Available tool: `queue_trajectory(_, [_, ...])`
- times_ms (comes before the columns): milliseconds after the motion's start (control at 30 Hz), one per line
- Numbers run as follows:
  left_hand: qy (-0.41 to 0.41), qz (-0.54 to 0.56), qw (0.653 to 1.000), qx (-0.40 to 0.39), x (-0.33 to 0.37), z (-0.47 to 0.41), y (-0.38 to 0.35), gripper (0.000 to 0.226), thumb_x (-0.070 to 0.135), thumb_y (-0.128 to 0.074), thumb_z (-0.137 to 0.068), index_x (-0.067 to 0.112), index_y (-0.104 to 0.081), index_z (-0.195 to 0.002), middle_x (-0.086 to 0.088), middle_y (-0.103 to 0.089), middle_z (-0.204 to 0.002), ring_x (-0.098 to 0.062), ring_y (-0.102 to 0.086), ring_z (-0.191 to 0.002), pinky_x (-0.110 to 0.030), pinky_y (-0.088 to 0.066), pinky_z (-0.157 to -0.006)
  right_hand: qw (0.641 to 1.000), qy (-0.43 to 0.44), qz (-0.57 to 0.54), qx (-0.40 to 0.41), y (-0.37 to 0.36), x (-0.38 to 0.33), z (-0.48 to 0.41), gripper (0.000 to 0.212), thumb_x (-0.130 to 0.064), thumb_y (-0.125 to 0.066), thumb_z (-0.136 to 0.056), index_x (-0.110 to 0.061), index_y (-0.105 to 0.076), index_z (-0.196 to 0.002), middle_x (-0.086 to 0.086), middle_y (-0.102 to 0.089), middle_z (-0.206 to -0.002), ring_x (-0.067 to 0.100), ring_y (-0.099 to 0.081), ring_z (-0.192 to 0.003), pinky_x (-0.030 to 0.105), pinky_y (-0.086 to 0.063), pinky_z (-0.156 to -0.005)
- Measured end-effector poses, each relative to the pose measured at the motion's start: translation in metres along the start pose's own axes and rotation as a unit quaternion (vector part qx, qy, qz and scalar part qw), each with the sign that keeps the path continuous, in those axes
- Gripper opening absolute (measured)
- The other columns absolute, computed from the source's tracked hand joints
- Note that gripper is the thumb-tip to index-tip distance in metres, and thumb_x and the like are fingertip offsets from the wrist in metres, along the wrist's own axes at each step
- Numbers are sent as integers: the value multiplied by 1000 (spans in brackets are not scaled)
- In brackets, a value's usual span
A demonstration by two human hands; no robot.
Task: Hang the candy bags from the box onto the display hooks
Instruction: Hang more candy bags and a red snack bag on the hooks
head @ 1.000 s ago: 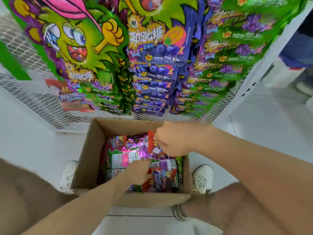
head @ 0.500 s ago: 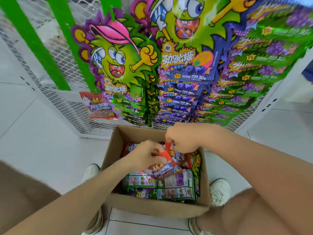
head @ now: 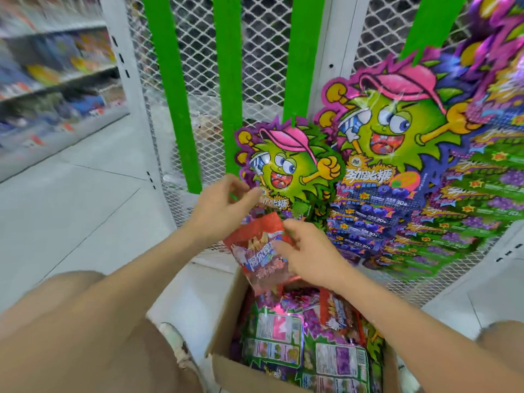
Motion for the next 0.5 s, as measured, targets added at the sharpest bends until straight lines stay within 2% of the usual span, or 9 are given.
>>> queue_trajectory(67, [-1,-36,995,95,-3,-17,14,28,33,-68,-98,13,-63,-117,-4,-63,-114,-27,-65,-103,-47,-55,-92,999,2,31,43,5,-6,-5,11,-33,-64,-100,-23,-66,-103,1,-68,-81,23,-60,-73,46,-54,-76])
queue_trajectory(167, [-19,-68,982,174,-2,-44,22,32,11,-62,-99,2,-54,-128,-12,-54,-124,-30,-55,-116,-40,-46,-100,993,-11,39,112,11,-10,-12,12,-27,-65,-101,-17,-67,-108,0,-70,-86,23,-61,-78,39,-45,-71])
queue_trajectory(267, [-9,-61,975,212,2,-63,17,39,14,-70,-97,2,-51,-128,-12,-52,-125,-25,-51,-111,-24,-38,-92,990,-14,49,130,10,-10,-20,12,-31,-66,-101,-20,-66,-104,-7,-61,-74,21,-55,-72,34,-34,-66])
queue_trajectory(333, [-2,-54,972,229,3,-68,14,49,23,-79,-94,3,-50,-128,-9,-50,-125,-19,-46,-107,-20,-34,-88,992,-13,39,121,7,-12,-23,8,-31,-66,-101,-23,-66,-102,-13,-56,-73,20,-54,-78,34,-40,-69])
queue_trajectory(433, [10,-51,968,247,0,-72,12,55,39,-86,-87,11,-53,-122,-1,-51,-118,-15,-49,-99,-26,-40,-84,993,-11,27,116,5,-13,-22,9,-29,-67,-100,-26,-63,-93,-12,-59,-71,12,-55,-71,34,-46,-69])
queue_trajectory(500, [13,-38,967,252,-1,-74,13,52,43,-88,-83,17,-55,-114,1,-59,-108,-17,-58,-93,-34,-49,-81,993,-8,26,117,5,-13,-22,2,-28,-66,-100,-27,-64,-100,-11,-66,-79,14,-63,-79,37,-52,-75])
Point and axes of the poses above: each hand's wrist, its own z-axis away from the middle knuckle, its own y-axis out of the back of the hand, x = y × z, the point moved 5 cm from there along -z, towards the middle knuckle
